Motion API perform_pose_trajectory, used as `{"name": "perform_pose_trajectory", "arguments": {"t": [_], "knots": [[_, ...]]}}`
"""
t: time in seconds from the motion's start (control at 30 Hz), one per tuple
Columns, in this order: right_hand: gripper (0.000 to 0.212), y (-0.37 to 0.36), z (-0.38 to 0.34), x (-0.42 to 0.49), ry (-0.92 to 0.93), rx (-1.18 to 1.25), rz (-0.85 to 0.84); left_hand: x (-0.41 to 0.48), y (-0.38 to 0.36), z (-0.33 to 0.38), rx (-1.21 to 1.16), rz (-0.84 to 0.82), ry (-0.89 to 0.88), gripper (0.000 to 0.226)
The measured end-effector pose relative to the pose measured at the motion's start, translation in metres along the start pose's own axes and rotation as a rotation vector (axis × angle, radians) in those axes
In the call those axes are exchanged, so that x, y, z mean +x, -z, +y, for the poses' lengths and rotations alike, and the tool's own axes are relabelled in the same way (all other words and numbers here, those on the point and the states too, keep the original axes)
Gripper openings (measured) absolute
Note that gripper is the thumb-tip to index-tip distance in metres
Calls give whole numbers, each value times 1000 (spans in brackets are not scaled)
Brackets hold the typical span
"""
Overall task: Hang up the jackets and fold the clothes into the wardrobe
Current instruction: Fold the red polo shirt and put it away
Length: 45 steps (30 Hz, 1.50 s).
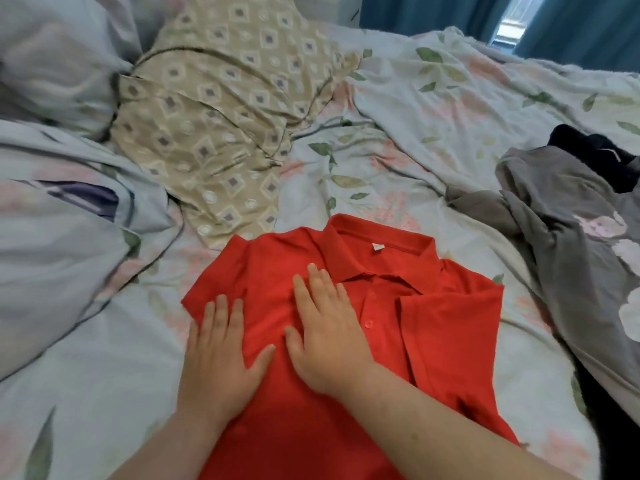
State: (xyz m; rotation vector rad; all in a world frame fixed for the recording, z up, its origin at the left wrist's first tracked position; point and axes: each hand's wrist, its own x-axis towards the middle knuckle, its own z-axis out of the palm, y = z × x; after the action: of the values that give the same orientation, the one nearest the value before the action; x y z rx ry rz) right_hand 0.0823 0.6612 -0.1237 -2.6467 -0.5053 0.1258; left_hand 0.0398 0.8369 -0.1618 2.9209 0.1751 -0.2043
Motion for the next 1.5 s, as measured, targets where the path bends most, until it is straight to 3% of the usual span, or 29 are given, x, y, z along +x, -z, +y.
{"name": "perform_pose_trajectory", "arguments": {"t": [0.1, 0.2, 0.3, 0.37, 0.43, 0.5, 0.57, 0.67, 0.77, 0.83, 0.93, 1.03, 1.13, 1.23, 1.37, 1.43, 1.5], "knots": [[74, -30, -4, 17, -35, -133, -53, -7, -7, -7, -260, 176, 2, 84], [75, -46, 1, 19, -82, -183, -52, 0, -2, -18, -572, 330, 172, 75], [74, -51, -1, 19, -100, -181, -77, 33, 19, -31, -666, 395, 304, 63], [73, -51, -1, 20, -112, -197, -91, 65, 39, -38, -890, 246, 396, 51], [74, -50, -1, 19, -118, -222, -106, 90, 55, -42, -1256, -9, 489, 34], [74, -50, -1, 20, -119, -238, -127, 106, 68, -46, -1522, -394, 572, 47], [75, -51, 0, 22, -120, -250, -132, 114, 71, -48, -1522, -755, 558, 55], [75, -54, 1, 23, -99, -279, -112, 116, 69, -46, -1397, -923, 494, 31], [75, -56, 2, 25, -85, -307, -97, 111, 68, -43, -1415, -877, 425, 13], [76, -57, 4, 25, -82, -319, -87, 110, 68, -39, -1522, -759, 478, 7], [76, -58, 4, 25, -81, -320, -69, 123, 67, -46, -1508, -371, 661, 19], [75, -59, 4, 26, -74, -322, -57, 133, 65, -59, -1139, 10, 690, 22], [75, -60, 3, 26, -76, -320, -65, 115, 55, -69, -994, 215, 780, 26], [75, -60, 4, 26, -80, -317, -62, 84, 48, -69, -1226, 255, 934, 32], [75, -59, 3, 26, -82, -303, -65, 61, 40, -55, -1192, 61, 794, 29], [74, -58, 3, 26, -89, -289, -76, 60, 40, -59, -1139, 46, 772, 32], [75, -57, 2, 27, -88, -270, -86, 61, 45, -67, -1235, 73, 773, 31]]}}
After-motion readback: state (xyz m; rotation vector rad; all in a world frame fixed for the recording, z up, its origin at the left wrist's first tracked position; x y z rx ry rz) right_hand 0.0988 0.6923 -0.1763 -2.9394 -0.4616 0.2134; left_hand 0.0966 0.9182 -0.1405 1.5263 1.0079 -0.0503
